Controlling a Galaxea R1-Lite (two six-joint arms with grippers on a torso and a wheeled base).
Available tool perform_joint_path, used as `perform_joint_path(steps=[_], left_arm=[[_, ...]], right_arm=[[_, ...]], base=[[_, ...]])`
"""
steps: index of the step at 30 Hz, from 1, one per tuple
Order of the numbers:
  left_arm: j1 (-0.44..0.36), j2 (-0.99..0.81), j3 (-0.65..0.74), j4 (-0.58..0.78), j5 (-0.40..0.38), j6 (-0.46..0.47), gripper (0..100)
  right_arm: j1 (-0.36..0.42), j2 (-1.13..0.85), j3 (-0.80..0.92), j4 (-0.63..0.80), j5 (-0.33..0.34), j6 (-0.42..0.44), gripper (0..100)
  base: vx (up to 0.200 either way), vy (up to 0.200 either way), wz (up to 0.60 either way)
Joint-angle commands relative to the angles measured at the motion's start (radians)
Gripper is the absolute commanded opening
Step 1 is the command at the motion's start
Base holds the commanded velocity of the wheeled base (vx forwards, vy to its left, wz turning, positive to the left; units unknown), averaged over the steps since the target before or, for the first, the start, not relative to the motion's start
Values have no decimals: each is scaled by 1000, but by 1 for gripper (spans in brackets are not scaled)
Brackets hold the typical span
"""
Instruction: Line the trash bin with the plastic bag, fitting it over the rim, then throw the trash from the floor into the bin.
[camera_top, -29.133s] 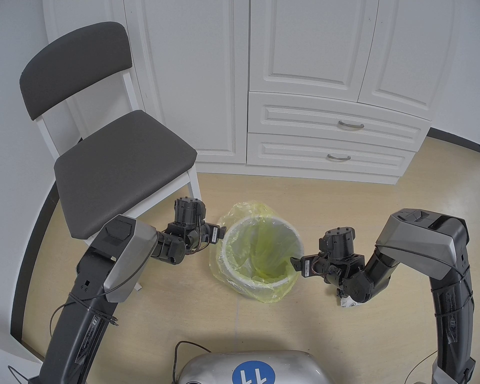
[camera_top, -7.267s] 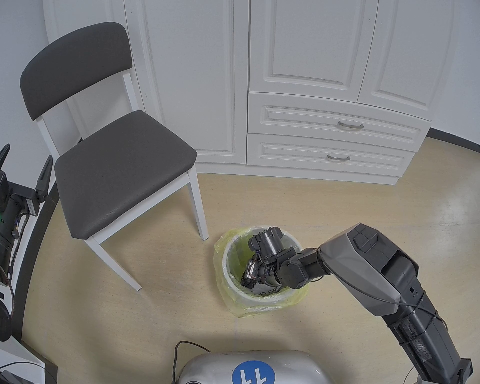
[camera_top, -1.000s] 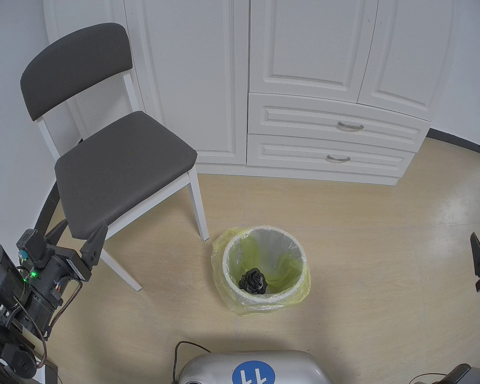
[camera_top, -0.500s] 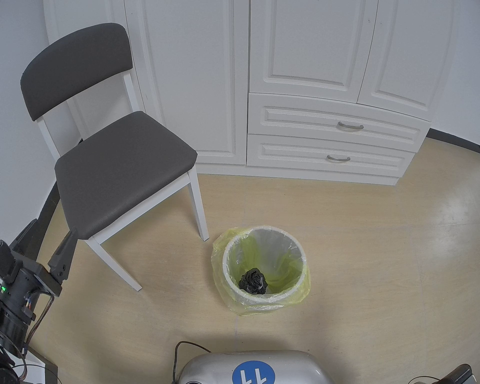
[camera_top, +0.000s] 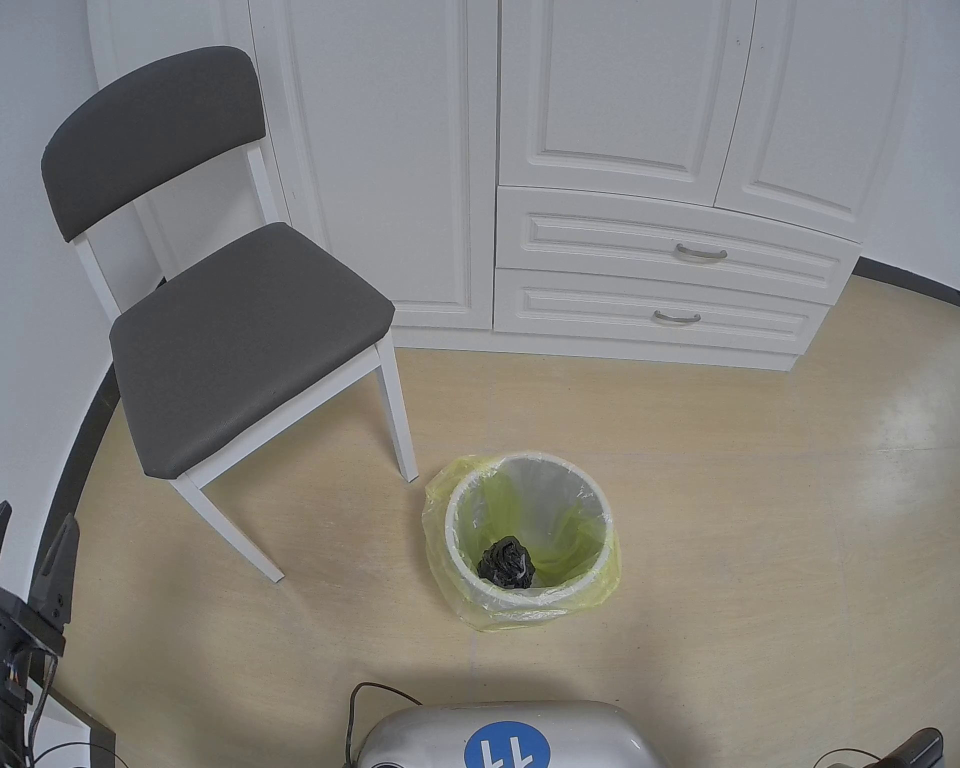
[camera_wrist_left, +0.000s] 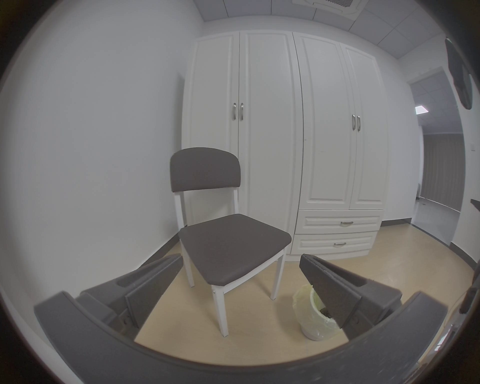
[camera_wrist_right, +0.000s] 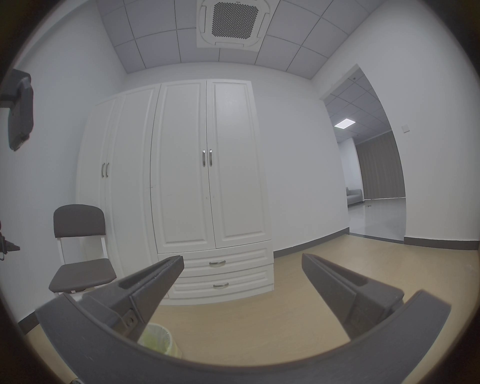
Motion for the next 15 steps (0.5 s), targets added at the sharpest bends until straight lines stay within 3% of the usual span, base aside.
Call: perform_joint_path(steps=[1, 8, 15], left_arm=[[41, -249, -58, 163, 28, -2, 100], [100, -391, -81, 326, 28, -5, 100], [184, -477, -17, 358, 25, -27, 100]], right_arm=[[11, -54, -17, 20, -15, -16, 100], [11, -54, -20, 11, -24, -65, 100], [11, -54, -20, 9, -12, -83, 100]], base=[[0, 0, 0], [0, 0, 0], [0, 0, 0]])
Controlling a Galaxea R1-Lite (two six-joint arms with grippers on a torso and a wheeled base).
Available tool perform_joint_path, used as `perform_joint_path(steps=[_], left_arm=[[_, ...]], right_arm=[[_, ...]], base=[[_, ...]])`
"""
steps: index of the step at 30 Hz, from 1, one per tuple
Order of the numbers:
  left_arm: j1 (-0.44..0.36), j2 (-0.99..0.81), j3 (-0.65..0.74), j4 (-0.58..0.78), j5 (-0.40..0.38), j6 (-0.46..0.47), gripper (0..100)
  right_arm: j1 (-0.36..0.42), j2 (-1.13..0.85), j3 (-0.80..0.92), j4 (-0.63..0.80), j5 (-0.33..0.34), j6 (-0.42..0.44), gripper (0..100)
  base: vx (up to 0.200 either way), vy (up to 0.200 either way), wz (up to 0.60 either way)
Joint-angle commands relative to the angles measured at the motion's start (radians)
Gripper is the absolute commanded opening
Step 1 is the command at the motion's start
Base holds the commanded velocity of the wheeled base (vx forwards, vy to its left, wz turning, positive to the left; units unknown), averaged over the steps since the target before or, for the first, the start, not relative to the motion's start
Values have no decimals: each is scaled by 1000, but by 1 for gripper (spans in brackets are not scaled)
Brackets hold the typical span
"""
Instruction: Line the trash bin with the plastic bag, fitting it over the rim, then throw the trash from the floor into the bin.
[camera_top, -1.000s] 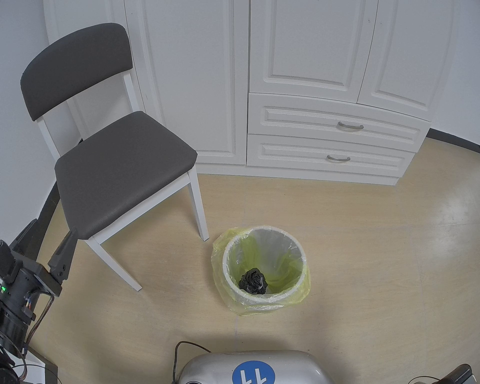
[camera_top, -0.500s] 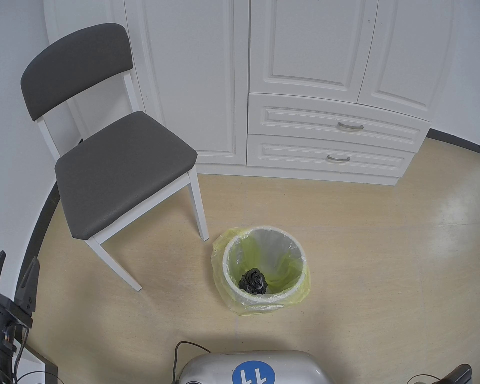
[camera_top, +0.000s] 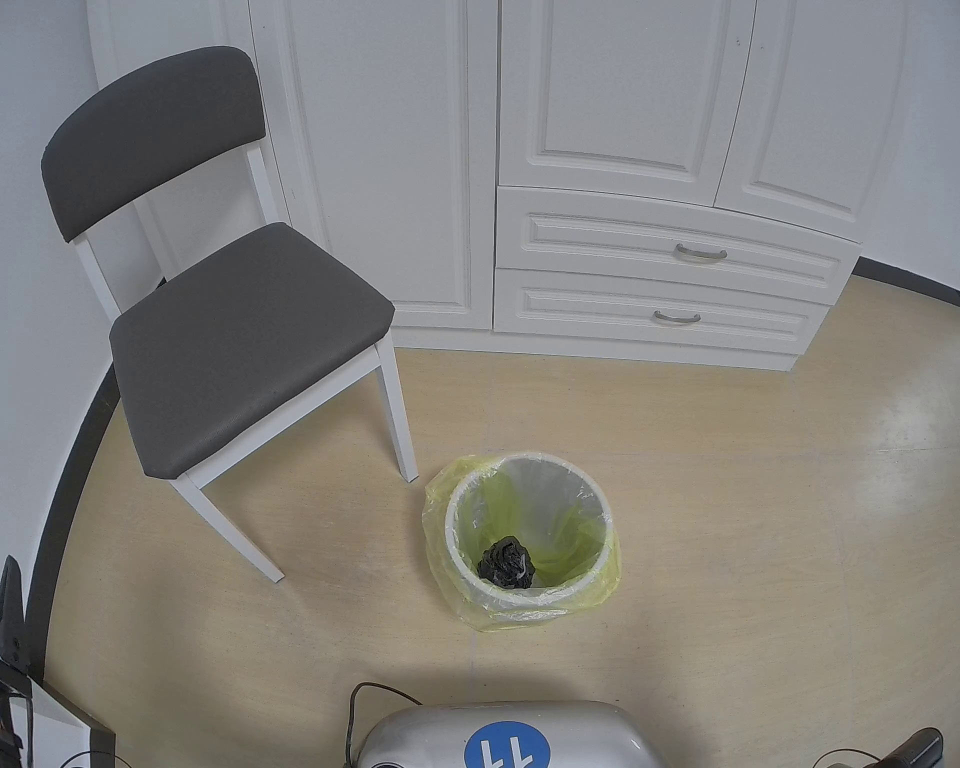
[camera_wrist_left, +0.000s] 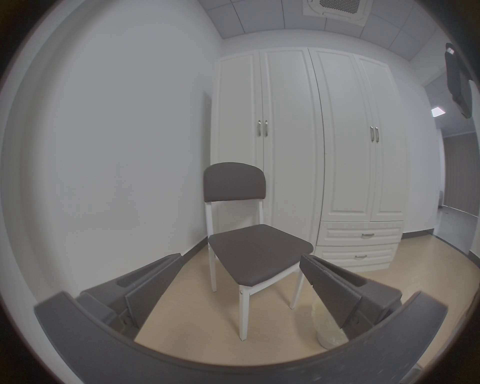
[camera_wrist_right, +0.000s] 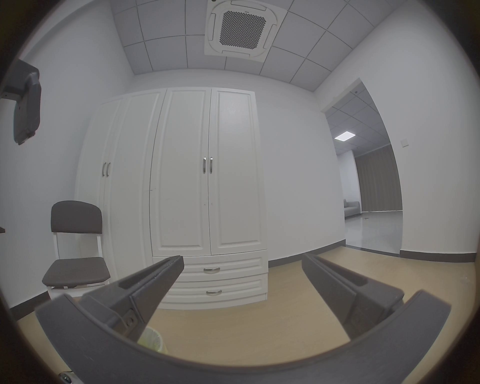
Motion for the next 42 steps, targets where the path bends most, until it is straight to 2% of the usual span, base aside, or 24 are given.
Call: perform_joint_path(steps=[1, 5, 11, 13, 14, 17, 22, 25, 31, 36, 38, 42], left_arm=[[55, -115, 43, 5, -1, -8, 100], [90, -166, 52, 3, -2, -8, 100], [96, -176, 55, -6, -15, -1, 100], [97, -178, 61, -6, -27, 1, 100], [108, -198, 86, -6, -76, -1, 100], [125, -235, 87, 45, -133, -2, 100], [125, -235, 87, 36, -130, -2, 100], [125, -235, 87, 105, -136, 5, 100], [127, -235, 87, 316, -131, -5, 100], [127, -235, 87, 318, -133, -19, 100], [127, -235, 87, 318, -136, -11, 100], [127, -235, 87, 338, -154, 2, 100]], right_arm=[[1, -13, 2, -2, 7, -4, 100], [1, -13, 3, -2, 18, -3, 100], [1, -13, 22, -2, 53, -3, 100], [1, -13, 31, -2, 53, -3, 100], [1, -13, 52, -9, 53, -3, 100], [1, -13, 88, -71, 58, -8, 100], [1, -13, 106, -118, 65, -34, 100], [1, -13, 106, -132, 68, -47, 100], [1, -13, 106, -97, 70, -47, 100], [1, -13, 106, -40, 70, -46, 100], [1, -13, 106, 52, 76, -47, 100], [1, -13, 106, 115, 92, -43, 100]], base=[[0, 0, 0], [0, 0, 0], [0, 0, 0], [0, 0, 0], [0, 0, 0], [0, 0, 0], [0, 0, 0], [0, 0, 0], [0, 0, 0], [0, 0, 0], [0, 0, 0], [0, 0, 0]])
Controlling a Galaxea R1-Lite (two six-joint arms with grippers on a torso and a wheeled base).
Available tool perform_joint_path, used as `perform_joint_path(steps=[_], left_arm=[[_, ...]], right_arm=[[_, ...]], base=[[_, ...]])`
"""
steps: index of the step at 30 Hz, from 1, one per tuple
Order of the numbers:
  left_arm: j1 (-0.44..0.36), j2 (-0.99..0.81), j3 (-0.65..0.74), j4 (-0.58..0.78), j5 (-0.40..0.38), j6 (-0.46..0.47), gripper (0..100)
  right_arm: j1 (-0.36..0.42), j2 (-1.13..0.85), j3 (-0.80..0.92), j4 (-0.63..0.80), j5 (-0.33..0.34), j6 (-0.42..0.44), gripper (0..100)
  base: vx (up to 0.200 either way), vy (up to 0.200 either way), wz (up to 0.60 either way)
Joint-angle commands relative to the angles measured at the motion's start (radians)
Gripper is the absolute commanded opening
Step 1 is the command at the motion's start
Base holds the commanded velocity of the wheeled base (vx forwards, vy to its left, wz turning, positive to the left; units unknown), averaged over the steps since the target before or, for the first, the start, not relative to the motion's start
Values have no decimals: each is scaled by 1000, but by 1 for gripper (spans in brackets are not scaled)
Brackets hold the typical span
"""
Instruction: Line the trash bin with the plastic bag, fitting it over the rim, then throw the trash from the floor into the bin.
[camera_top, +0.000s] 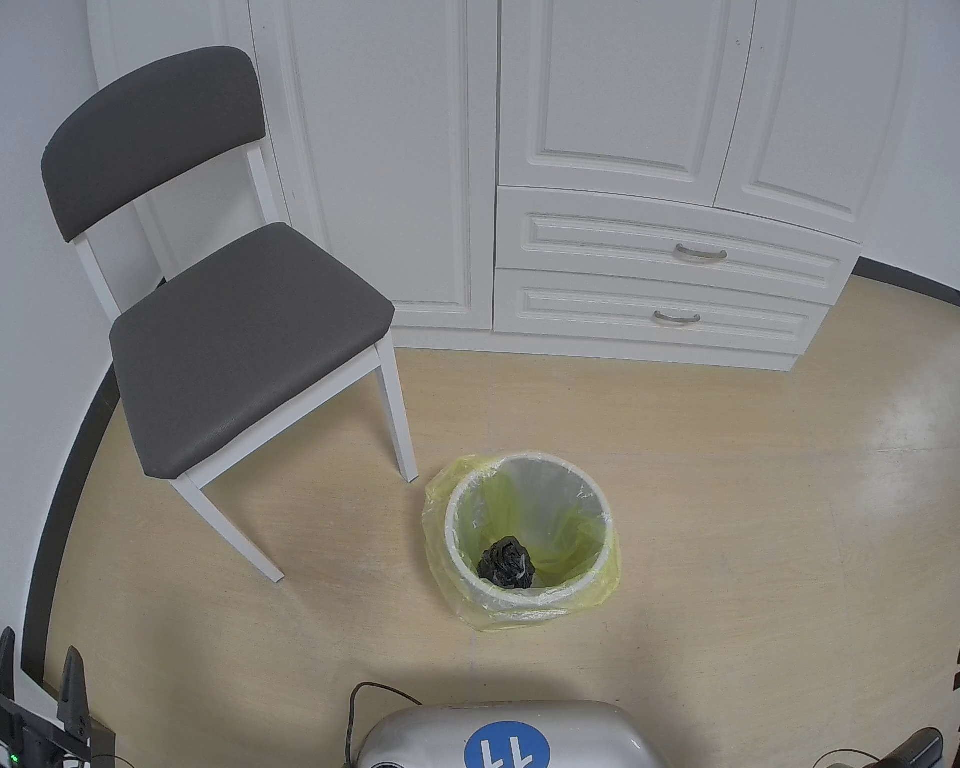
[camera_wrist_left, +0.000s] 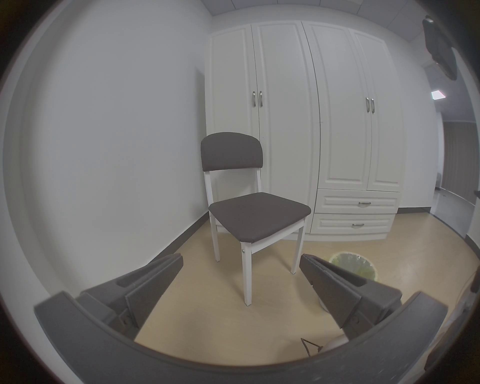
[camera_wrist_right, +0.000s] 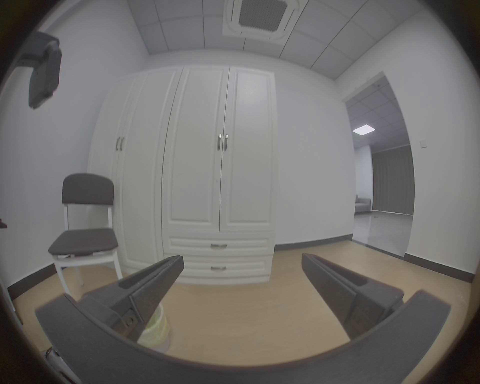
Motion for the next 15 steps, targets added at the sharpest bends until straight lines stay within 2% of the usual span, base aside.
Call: perform_joint_path(steps=[1, 10, 13, 15], left_arm=[[1, -13, 17, 19, -30, 21, 100], [1, -13, 17, 16, -65, 24, 100], [1, -13, 17, 15, -114, 27, 100], [-1, -13, 17, 65, -187, 30, 100]], right_arm=[[1, -13, 17, 47, 9, 2, 100], [-1, -11, 17, 240, 10, -4, 100], [-2, -13, 17, 275, 10, -31, 100], [-2, -13, 17, 274, 17, -44, 100]], base=[[0, 0, 0], [0, 0, 0], [0, 0, 0], [0, 0, 0]])
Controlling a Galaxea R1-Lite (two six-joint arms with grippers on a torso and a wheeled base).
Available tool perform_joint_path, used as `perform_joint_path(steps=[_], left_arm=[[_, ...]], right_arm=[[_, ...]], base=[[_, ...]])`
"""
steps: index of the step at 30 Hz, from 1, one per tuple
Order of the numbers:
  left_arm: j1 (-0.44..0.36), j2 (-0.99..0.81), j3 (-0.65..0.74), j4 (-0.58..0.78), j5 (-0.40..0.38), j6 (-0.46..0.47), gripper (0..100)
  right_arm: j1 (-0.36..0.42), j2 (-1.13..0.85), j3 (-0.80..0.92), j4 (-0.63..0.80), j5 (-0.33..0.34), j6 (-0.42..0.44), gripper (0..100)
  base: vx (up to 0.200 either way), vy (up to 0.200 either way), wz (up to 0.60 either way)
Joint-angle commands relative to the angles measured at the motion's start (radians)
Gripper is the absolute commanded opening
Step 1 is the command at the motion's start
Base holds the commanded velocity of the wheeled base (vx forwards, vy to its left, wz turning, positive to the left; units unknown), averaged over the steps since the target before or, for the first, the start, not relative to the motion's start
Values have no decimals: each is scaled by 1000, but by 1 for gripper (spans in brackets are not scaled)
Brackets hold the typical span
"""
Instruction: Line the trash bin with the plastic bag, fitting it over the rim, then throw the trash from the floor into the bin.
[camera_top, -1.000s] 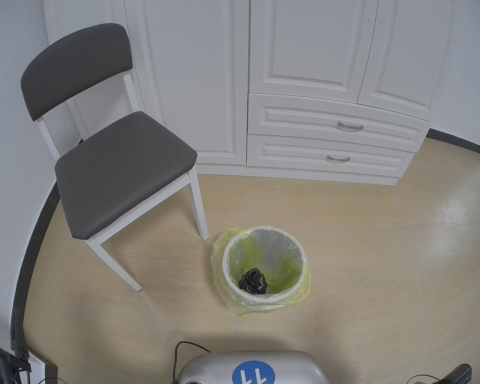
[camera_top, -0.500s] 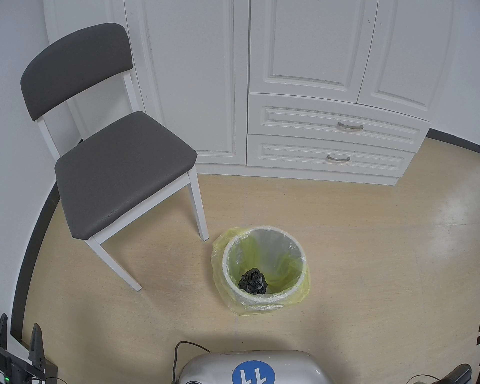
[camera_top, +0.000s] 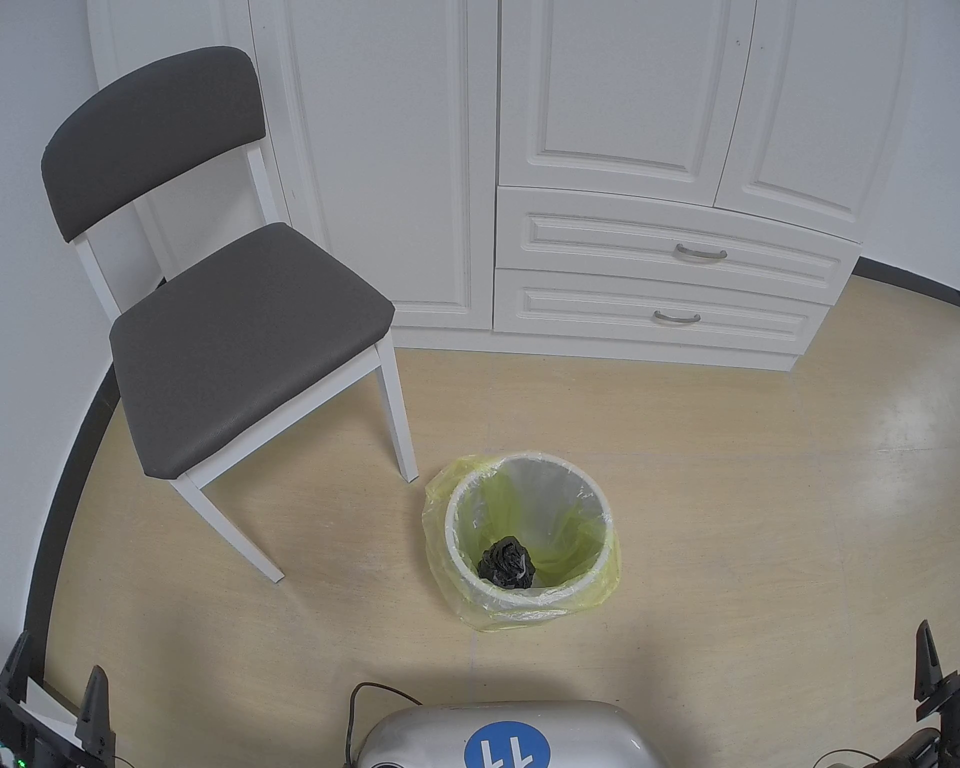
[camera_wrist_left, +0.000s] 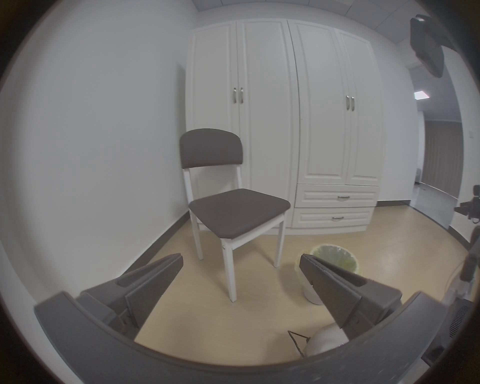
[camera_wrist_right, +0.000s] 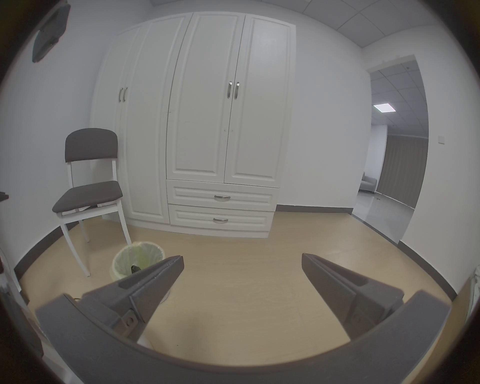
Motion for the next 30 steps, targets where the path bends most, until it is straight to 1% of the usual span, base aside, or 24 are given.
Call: perform_joint_path(steps=[1, 2, 6, 8, 13, 18, 21, 22, 23, 24, 27, 30], left_arm=[[-1, -13, 13, 67, -69, 13, 100], [-1, -13, 12, 64, -69, 16, 100], [-1, -13, 16, 52, -68, 19, 100], [-1, -13, 18, 49, -68, 17, 100], [-1, -13, 18, 49, -68, 16, 100], [-1, -13, 18, 49, -68, 17, 100], [-1, -13, 18, 49, -68, 17, 100], [-1, -13, 18, 49, -68, 17, 100], [-1, -13, 18, 49, -68, 17, 100], [-1, -13, 18, 49, -68, 19, 100], [-1, -13, 18, 49, -68, 21, 100], [0, -13, 16, 50, -69, 17, 100]], right_arm=[[0, -14, 17, 1, 31, -11, 100], [0, -14, 17, 1, 43, -11, 100], [0, -14, 16, 9, 165, 18, 100], [0, -14, 16, 9, 197, 20, 100], [0, -14, 16, 10, 240, 17, 100], [1, -14, 17, 10, 211, 6, 100], [0, -14, 17, 26, 198, 73, 100], [0, -14, 17, 55, 198, 83, 100], [0, -14, 17, 55, 198, 83, 100], [1, -12, 5, 110, 201, 90, 100], [0, -14, 16, 75, 201, 89, 100], [0, -14, 17, 70, 201, 90, 100]], base=[[0, 0, 0], [0, 0, 0], [0, 0, 0], [0, 0, 0], [0, 0, 0], [0, 0, 0], [0, 0, 0], [0, 0, 0], [0, 0, 0], [0, 0, 0], [0, 0, 0], [0, 0, 0]])
